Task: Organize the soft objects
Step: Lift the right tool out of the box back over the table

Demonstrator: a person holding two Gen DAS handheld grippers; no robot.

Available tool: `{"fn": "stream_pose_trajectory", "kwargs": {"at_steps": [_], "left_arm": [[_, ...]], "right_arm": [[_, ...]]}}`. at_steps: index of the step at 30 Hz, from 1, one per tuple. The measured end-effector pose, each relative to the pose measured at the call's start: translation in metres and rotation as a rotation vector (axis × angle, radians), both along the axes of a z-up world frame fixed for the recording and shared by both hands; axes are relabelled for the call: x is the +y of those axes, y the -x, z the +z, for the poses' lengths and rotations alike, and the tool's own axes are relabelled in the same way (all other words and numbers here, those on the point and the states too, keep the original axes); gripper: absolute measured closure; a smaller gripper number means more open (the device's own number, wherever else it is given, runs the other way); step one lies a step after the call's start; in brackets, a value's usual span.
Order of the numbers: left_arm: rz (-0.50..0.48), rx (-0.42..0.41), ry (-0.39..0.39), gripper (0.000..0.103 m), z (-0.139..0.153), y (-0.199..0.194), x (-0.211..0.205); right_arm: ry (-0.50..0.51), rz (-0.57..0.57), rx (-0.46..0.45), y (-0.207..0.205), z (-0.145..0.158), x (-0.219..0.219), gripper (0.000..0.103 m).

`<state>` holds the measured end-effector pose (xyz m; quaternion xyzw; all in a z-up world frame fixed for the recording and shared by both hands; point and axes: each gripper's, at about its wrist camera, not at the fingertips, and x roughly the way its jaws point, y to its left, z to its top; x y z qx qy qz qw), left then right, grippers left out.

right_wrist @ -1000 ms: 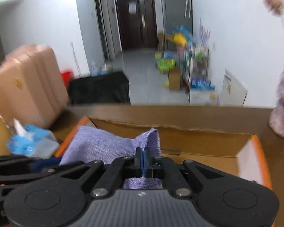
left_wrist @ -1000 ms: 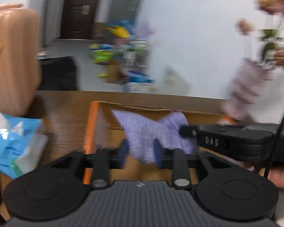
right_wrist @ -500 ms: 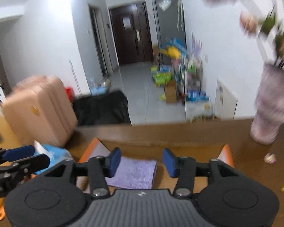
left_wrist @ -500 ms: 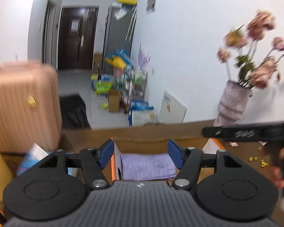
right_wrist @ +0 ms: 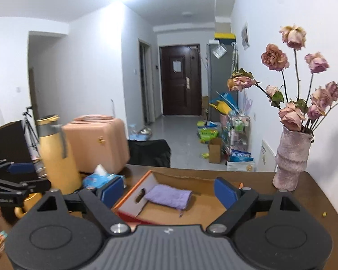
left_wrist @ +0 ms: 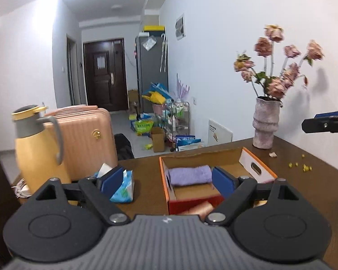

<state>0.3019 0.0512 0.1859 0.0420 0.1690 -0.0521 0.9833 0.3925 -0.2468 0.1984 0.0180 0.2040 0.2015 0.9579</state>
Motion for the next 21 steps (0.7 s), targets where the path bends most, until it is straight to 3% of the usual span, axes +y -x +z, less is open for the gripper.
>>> {"fn": "stream_pose_trajectory", "kwargs": {"at_steps": [6,8,13,15,17,21], "left_arm": [[-0.069,-0.049,0.038,0.003,-0.049,0.096,-0.016],[-0.1,-0.057,0.052,0.002,-0.071,0.13,-0.018],[-0.055,-0.114,0.046,0.0,-0.125,0.208,-0.024],[-0.069,-0.058,0.073,0.0,-0.139,0.22,-0.024],[-0.101,-0.003,0.084,0.0,-0.148,0.222,-0.027],[-0.121,0.026,0.062,0.0,-0.154,0.204,-0.041]], "right_arm": [[-0.019,0.037,-0.084,0.107,-0.038,-0.003,0.014],[-0.004,0.023,-0.125,0.15,-0.062,-0.002,0.01],[0.009,-0.019,-0.138,0.235,-0.139,-0.001,0.01],[0.032,-0.012,-0.128,0.257,-0.168,-0.004,0.01],[0.039,-0.03,-0.061,0.266,-0.187,-0.006,0.01],[-0.008,-0.072,-0.004,0.258,-0.194,-0.011,0.012]]}}
